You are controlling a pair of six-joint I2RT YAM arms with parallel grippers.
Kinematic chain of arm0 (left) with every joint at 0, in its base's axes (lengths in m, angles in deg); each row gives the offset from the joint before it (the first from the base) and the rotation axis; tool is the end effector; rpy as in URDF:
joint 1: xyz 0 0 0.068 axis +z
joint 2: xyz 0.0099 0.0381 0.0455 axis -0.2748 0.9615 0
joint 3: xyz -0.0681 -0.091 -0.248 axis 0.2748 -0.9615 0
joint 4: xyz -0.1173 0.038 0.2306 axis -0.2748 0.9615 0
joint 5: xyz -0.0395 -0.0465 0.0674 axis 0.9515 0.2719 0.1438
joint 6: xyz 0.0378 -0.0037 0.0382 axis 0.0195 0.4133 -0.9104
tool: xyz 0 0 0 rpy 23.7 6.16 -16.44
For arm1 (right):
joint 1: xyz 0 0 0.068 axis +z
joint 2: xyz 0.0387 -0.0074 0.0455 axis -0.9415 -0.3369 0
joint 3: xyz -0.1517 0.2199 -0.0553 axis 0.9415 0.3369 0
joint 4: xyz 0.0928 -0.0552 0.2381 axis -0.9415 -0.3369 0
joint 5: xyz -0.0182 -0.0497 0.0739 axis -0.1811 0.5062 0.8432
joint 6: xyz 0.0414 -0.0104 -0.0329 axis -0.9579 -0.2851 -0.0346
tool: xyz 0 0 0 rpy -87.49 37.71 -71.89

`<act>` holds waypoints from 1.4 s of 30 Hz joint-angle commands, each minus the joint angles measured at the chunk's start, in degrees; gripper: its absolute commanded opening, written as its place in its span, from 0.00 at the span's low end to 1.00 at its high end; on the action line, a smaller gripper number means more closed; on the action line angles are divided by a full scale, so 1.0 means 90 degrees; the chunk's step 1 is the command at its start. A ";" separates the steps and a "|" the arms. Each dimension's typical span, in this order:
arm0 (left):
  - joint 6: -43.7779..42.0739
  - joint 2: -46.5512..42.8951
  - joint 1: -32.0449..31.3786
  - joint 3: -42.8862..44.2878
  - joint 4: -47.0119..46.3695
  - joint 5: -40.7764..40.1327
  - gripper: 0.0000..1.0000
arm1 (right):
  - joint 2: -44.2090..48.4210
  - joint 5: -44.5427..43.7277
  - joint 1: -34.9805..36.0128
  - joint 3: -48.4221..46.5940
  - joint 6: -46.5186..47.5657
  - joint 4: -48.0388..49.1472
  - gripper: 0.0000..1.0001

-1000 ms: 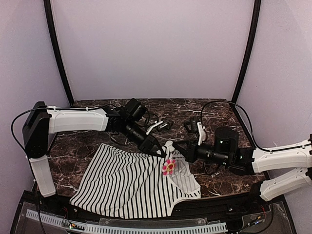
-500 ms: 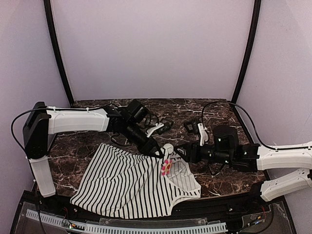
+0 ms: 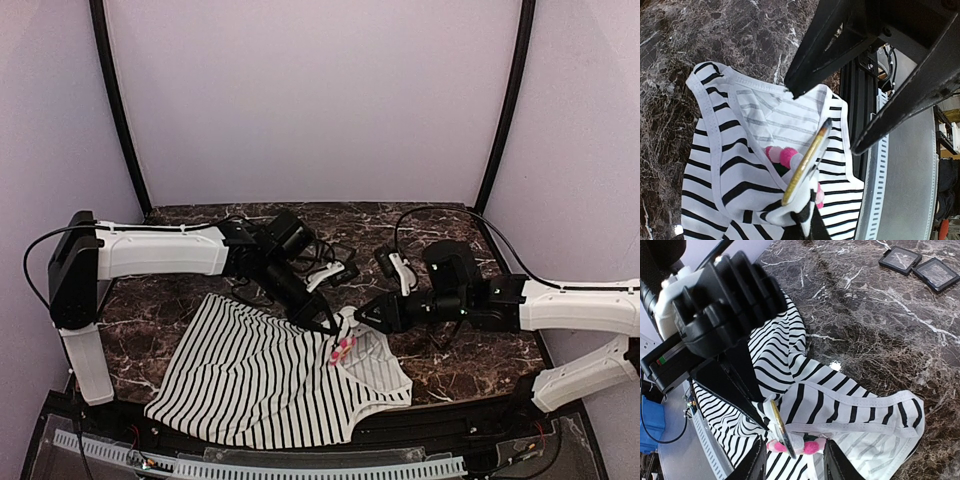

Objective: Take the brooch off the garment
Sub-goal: Pick up the brooch from the flattened clothing.

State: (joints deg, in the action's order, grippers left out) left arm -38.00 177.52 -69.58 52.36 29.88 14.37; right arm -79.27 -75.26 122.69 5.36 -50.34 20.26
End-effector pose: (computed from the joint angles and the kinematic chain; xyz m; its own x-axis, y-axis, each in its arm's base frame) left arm 0.2217 -0.3375 0.2306 -0.4572 0.6821 -0.5707 0.8587 0.1714 -0.4830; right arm 0.1502 0.2061 0.2387 -0.7230 -0.1210 -0.6802 -0.5914 0.6174 0.5187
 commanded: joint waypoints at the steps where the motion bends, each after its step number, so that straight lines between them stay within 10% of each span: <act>1: -0.0058 -0.0048 -0.0072 0.0150 0.0128 0.0202 0.01 | -0.0156 0.0470 -0.0029 -0.0084 0.0006 0.0437 0.36; 23: 0.0159 0.0006 -0.0173 0.0195 0.0074 0.0400 0.01 | -0.0349 0.0459 -0.0029 0.0179 -0.0026 0.1238 0.00; 42: 0.2026 -0.0630 0.0245 -0.0489 -0.2090 0.1851 0.18 | -0.0168 -0.3281 0.1000 0.0829 0.1142 0.4568 0.00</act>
State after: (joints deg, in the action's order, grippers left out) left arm -25.39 176.25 -68.96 50.28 18.34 26.11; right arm -78.18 -92.94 129.88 14.13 -45.62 50.44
